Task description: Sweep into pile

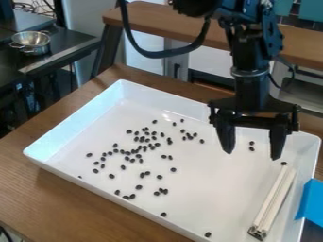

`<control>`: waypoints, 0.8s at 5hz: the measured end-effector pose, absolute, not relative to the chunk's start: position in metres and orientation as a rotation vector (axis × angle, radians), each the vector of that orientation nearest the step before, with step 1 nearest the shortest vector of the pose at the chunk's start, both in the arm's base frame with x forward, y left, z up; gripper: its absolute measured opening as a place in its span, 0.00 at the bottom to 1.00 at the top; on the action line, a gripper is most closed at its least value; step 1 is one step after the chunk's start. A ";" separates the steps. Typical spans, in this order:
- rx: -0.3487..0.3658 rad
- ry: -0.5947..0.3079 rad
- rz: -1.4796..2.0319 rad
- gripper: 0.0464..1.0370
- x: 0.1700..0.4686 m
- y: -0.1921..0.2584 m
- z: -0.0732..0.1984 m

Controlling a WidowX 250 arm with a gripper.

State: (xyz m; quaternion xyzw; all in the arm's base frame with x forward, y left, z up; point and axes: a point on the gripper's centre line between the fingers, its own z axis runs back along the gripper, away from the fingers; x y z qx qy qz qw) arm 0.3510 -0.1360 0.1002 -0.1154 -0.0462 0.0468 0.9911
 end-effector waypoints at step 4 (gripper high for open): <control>-0.147 -0.083 0.091 0.96 0.356 -0.163 0.064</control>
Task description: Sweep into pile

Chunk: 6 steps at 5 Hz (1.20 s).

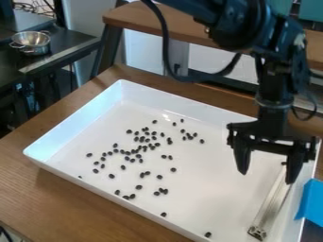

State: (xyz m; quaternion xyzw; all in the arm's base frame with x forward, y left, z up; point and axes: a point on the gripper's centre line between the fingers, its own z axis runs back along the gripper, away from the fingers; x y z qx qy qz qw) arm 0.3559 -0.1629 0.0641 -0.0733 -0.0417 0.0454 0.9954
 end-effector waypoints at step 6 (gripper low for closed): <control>-0.045 -0.103 0.095 0.64 0.359 -0.177 0.028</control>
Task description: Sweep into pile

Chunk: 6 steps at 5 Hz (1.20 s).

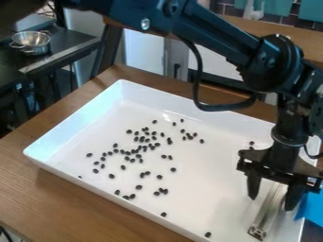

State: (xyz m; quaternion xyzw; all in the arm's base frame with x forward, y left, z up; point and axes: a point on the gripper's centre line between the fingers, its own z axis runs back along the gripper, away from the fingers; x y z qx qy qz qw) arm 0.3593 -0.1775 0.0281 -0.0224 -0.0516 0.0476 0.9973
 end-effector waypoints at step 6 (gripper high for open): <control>-0.023 -0.003 0.126 0.33 0.346 -0.039 0.021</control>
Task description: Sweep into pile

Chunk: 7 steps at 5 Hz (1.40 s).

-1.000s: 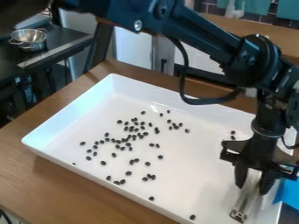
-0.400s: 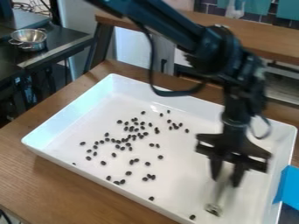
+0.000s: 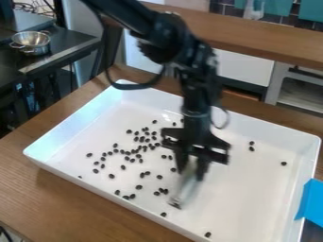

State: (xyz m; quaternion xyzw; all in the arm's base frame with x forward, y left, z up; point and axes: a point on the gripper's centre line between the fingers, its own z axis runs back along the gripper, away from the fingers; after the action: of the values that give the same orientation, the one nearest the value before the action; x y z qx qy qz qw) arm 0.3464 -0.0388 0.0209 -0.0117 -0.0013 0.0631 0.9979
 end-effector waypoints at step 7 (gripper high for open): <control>0.143 0.003 0.134 0.33 0.314 0.121 0.025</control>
State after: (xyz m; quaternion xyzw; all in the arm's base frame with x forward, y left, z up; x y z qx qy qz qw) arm 0.3135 0.1213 0.0250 0.0712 0.0015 0.0670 0.9952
